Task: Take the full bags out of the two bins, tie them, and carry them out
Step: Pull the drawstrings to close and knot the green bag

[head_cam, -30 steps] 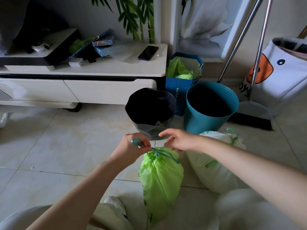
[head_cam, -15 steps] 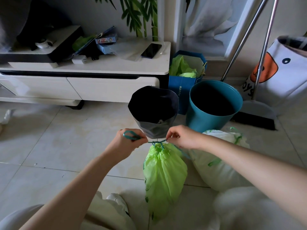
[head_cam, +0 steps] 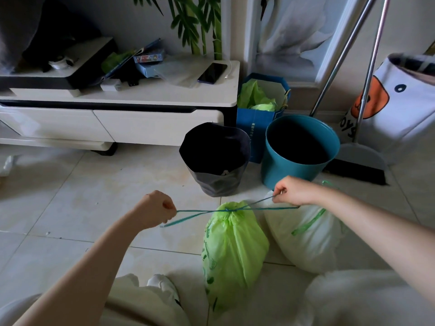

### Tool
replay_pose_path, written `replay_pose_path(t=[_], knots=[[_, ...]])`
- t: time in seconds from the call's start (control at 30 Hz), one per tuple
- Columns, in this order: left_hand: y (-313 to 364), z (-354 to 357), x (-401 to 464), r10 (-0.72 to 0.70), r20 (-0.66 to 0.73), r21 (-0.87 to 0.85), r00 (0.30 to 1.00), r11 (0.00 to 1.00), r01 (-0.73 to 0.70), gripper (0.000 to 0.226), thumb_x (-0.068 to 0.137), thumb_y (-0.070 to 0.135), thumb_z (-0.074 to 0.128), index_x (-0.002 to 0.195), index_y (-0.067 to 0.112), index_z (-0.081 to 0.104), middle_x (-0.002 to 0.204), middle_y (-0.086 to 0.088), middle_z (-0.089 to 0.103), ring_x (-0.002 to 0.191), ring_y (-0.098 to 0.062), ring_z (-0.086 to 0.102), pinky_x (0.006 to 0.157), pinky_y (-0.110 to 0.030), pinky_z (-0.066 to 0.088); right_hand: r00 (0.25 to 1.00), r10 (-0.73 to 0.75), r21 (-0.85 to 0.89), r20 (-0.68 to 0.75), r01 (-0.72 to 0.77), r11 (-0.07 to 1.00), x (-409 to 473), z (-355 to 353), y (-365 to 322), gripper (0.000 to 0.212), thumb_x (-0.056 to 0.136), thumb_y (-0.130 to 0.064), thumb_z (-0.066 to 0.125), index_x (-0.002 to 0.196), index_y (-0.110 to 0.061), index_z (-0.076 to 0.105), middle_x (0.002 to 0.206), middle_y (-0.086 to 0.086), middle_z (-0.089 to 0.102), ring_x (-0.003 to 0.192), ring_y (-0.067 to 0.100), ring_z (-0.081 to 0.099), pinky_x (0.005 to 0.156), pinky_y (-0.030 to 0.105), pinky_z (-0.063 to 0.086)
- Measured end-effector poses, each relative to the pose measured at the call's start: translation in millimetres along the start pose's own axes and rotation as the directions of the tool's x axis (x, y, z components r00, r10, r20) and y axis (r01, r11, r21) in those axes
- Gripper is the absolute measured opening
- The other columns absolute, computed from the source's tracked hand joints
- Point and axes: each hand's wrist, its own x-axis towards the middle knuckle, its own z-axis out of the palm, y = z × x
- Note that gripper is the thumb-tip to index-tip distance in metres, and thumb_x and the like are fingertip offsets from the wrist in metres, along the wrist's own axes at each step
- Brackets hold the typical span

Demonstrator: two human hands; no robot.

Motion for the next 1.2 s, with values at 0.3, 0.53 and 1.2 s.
replay_pose_path(t=[0.3,0.53,1.2], knots=[[41.5,-33.1,-15.4,-0.141,0.143,-0.944,0.980,0.278,0.177,0.023,0.087,0.011,0.048,0.065,0.011,0.048,0.051,-0.003,0.061,0.074,-0.023,0.064,0.087,-0.034,0.048,0.999,0.005,0.798,-0.037,0.026,0.603,-39.0,-49.9,-22.4,0.020,0.088,-0.005,0.054,0.070,-0.008,0.060,0.072,0.011,0.063,0.074,0.019,0.069,0.074,0.031,0.052],[119.9,-30.3,-33.2,0.245,0.339,-0.939,0.908,0.147,0.311,0.029,0.084,0.024,0.050,0.056,0.016,0.052,0.038,0.009,0.029,0.031,-0.005,0.029,0.040,-0.017,0.022,0.954,-0.241,0.876,-0.179,0.266,0.402,-77.3,-62.4,-73.4,0.014,0.090,-0.005,0.052,0.084,-0.009,0.065,0.067,0.003,0.055,0.065,0.016,0.056,0.068,0.028,0.047],[173.7,16.7,-30.6,0.218,0.097,-0.995,0.971,0.018,0.095,0.026,0.099,0.019,0.039,0.077,0.011,0.051,0.047,0.000,0.045,0.039,-0.012,0.042,0.049,-0.026,0.048,0.977,-0.098,0.492,-0.192,0.182,0.852,-93.4,-49.3,-29.3,0.017,0.089,-0.017,0.058,0.093,-0.013,0.074,0.096,0.004,0.075,0.088,0.017,0.065,0.083,0.036,0.052]])
